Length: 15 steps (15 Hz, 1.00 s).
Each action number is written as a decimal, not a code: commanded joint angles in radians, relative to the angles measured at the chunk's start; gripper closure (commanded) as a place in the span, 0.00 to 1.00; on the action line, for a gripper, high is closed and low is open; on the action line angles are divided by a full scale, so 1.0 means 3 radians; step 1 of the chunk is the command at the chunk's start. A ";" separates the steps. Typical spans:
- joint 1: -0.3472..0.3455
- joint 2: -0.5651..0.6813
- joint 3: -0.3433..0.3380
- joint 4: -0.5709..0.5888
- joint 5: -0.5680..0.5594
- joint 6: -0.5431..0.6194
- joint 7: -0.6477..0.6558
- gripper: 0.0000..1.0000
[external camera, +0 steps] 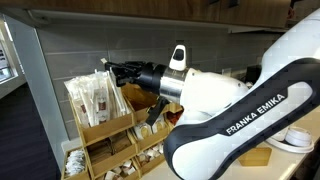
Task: Put the straw on the counter onto the rack
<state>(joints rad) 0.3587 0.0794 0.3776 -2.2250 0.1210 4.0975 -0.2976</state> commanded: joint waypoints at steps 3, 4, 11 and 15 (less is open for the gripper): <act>0.0103 0.0310 -0.0085 0.0204 0.0062 0.0178 -0.0150 0.99; 0.0110 0.0339 -0.0100 0.0214 0.0062 0.0186 -0.0142 0.99; 0.0154 0.0261 -0.0158 0.0132 0.0179 0.0071 -0.0089 0.49; 0.0173 0.0017 -0.0127 -0.0058 0.0360 -0.0125 -0.0073 0.20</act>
<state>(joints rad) 0.3887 0.1623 0.3452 -2.1763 0.1700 4.1210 -0.3157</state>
